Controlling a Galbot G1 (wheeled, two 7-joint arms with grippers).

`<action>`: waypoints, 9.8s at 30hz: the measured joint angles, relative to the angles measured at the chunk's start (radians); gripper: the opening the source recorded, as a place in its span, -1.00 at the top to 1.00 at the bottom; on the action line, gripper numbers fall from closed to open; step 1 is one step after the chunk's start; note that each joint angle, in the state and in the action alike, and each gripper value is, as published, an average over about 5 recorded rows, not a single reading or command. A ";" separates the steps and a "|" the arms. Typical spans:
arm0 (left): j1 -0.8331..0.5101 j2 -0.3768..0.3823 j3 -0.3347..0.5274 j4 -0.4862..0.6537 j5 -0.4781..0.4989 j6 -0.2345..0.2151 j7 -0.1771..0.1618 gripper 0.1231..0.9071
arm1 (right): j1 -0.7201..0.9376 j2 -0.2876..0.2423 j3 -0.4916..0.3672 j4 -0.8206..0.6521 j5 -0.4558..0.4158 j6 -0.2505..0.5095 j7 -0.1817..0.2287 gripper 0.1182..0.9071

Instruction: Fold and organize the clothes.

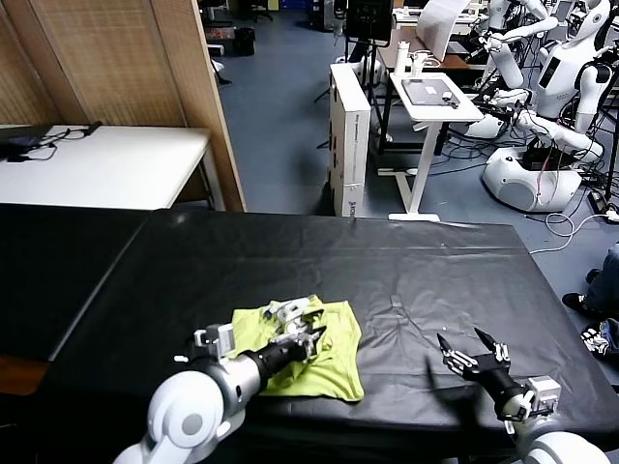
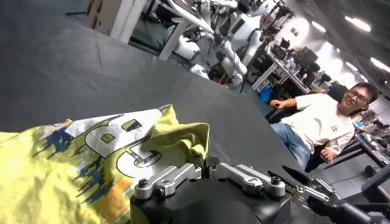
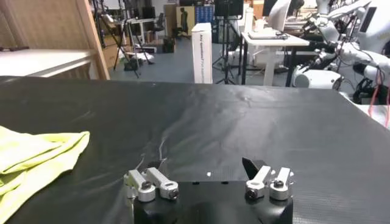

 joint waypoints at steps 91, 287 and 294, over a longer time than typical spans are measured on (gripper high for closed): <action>0.260 0.026 -0.476 -0.071 0.206 -0.023 0.103 -1.00 | 0.405 -0.416 -0.655 0.055 -0.127 0.074 -0.199 0.95; 0.242 -0.133 -0.105 -0.011 0.538 -0.281 0.172 -0.99 | 0.381 -0.097 -0.512 -0.026 0.208 -0.137 0.107 -1.00; 0.271 -0.089 -0.185 -0.048 0.551 -0.299 0.169 -1.00 | 0.476 -0.029 -0.636 -0.068 0.291 -0.173 0.152 -1.00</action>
